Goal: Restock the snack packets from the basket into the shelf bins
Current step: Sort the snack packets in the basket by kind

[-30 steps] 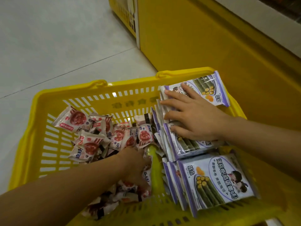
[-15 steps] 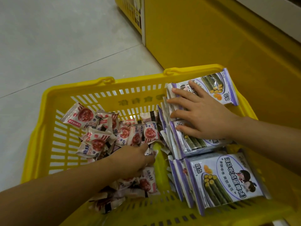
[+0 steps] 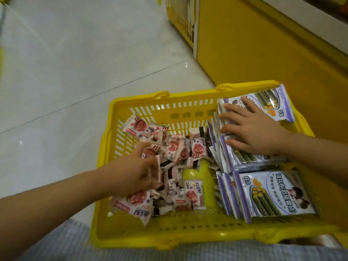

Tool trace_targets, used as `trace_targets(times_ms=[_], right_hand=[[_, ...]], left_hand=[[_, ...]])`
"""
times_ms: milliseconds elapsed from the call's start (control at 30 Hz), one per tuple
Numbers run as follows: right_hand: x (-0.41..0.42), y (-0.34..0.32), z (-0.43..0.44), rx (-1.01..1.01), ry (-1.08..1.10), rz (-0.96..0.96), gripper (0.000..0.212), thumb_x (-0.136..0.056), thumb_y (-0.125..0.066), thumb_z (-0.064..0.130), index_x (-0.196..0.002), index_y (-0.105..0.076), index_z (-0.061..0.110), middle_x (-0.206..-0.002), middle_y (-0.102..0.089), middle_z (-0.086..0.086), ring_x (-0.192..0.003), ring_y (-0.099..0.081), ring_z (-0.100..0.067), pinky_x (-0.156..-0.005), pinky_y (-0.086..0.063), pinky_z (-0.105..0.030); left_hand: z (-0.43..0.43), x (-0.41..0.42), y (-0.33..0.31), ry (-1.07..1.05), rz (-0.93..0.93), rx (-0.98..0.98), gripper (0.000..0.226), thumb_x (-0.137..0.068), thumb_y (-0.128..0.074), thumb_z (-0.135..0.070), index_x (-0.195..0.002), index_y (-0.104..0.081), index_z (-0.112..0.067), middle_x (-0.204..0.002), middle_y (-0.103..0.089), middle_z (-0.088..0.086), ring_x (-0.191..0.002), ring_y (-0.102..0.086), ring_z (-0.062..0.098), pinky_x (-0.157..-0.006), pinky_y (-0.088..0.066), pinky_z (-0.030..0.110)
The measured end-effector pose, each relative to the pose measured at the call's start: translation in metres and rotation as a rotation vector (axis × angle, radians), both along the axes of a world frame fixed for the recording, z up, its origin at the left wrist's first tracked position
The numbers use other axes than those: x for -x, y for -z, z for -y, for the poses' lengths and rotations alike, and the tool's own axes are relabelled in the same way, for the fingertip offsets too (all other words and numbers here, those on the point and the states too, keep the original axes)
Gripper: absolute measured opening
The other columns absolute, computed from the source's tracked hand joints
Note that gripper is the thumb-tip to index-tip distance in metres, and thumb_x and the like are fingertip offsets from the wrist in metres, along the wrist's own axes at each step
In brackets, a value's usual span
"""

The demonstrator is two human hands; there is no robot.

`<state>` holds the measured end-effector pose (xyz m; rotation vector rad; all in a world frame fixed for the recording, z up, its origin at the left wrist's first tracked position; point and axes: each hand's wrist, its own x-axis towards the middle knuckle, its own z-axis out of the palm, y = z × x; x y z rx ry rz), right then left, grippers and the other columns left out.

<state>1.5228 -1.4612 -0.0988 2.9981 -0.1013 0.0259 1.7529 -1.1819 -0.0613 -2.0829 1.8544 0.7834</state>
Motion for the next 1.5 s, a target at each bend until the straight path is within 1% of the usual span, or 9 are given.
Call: trace_targets(times_ms=[100, 167, 333, 500, 633, 767, 900, 1300, 1500], right_hand=[[-0.001, -0.002, -0.002, -0.005, 0.015, -0.013, 0.05, -0.09, -0.031, 0.053, -0.098, -0.07, 0.022, -0.132, -0.058, -0.009, -0.138, -0.038, -0.033, -0.112, -0.021, -0.061], [-0.002, -0.003, -0.003, -0.008, 0.025, -0.02, 0.051, -0.089, -0.03, 0.054, -0.098, -0.07, 0.023, -0.132, -0.058, -0.009, -0.138, -0.038, -0.032, -0.113, -0.02, -0.061], [-0.001, -0.002, -0.003, -0.007, 0.029, 0.001, 0.049, -0.089, -0.031, 0.053, -0.097, -0.07, 0.025, -0.131, -0.059, -0.008, -0.136, -0.04, -0.032, -0.112, -0.022, -0.061], [-0.002, -0.001, -0.001, -0.009, 0.021, 0.004, 0.048, -0.089, -0.032, 0.054, -0.098, -0.069, 0.025, -0.132, -0.058, -0.008, -0.137, -0.039, -0.032, -0.112, -0.021, -0.061], [-0.001, 0.0, -0.001, -0.01, 0.017, 0.005, 0.047, -0.09, -0.032, 0.053, -0.1, -0.068, 0.025, -0.133, -0.057, -0.008, -0.137, -0.038, -0.031, -0.112, -0.022, -0.061], [0.0, 0.0, -0.001, 0.004, 0.016, 0.001, 0.046, -0.09, -0.034, 0.053, -0.101, -0.069, 0.026, -0.134, -0.057, -0.007, -0.138, -0.038, -0.03, -0.113, -0.022, -0.061], [0.0, 0.001, -0.001, 0.01, 0.005, 0.017, 0.04, -0.09, -0.04, 0.051, -0.101, -0.069, 0.026, -0.134, -0.057, -0.006, -0.138, -0.038, -0.03, -0.112, -0.023, -0.06], [0.002, 0.006, 0.002, 0.022, -0.01, 0.041, 0.037, -0.092, -0.043, 0.05, -0.103, -0.068, 0.024, -0.136, -0.056, -0.007, -0.139, -0.036, -0.03, -0.113, -0.02, -0.06], [0.001, 0.006, 0.001, 0.018, -0.008, 0.048, 0.038, -0.093, -0.042, 0.05, -0.102, -0.069, 0.025, -0.135, -0.056, -0.007, -0.139, -0.037, -0.029, -0.113, -0.02, -0.06]], left_hand=[[-0.03, 0.021, 0.024, 0.165, 0.39, -0.203, 0.058, -0.097, -0.027, -0.055, -0.144, -0.033, -0.023, -0.158, 0.022, 0.006, -0.147, 0.001, 0.036, -0.114, -0.015, 0.056], [-0.032, 0.028, 0.031, 0.271, 0.485, -0.209, 0.059, -0.1, -0.021, -0.049, -0.151, -0.019, -0.019, -0.158, 0.018, 0.009, -0.141, 0.025, 0.035, -0.104, 0.02, 0.067], [-0.022, 0.014, 0.029, 0.29, 0.245, -0.094, 0.068, -0.091, 0.001, -0.064, -0.149, -0.018, -0.035, -0.157, -0.023, 0.001, -0.148, -0.006, 0.026, -0.099, 0.038, 0.05], [-0.021, 0.019, 0.039, 0.571, 0.405, -0.37, 0.07, -0.093, -0.015, -0.068, -0.151, 0.004, -0.034, -0.16, 0.008, 0.009, -0.145, 0.013, 0.036, -0.1, 0.026, 0.068], [0.005, 0.028, 0.04, 0.443, 0.35, -0.501, 0.066, -0.093, -0.028, -0.065, -0.15, -0.009, -0.038, -0.161, 0.0, 0.007, -0.146, 0.008, 0.037, -0.096, 0.025, 0.073], [0.057, 0.033, 0.037, 0.277, 0.183, -0.102, 0.048, -0.093, -0.042, -0.054, -0.135, -0.041, -0.03, -0.14, -0.043, 0.003, -0.13, -0.041, 0.028, -0.112, -0.01, 0.056], [0.121, 0.034, 0.067, 0.143, 0.132, 0.234, 0.054, -0.095, -0.048, -0.037, -0.145, -0.029, -0.027, -0.151, -0.029, 0.006, -0.127, -0.043, 0.031, -0.099, -0.039, 0.042], [0.172, 0.046, 0.135, 0.248, 0.244, 0.134, 0.078, -0.084, -0.06, -0.054, -0.142, -0.028, -0.013, -0.137, -0.038, 0.014, -0.127, -0.033, 0.033, -0.105, -0.03, 0.045], [0.162, 0.041, 0.14, 0.287, 0.085, 0.085, 0.082, -0.076, -0.067, -0.058, -0.137, -0.034, -0.013, -0.139, -0.032, 0.014, -0.115, -0.046, 0.032, -0.085, -0.043, 0.038]])
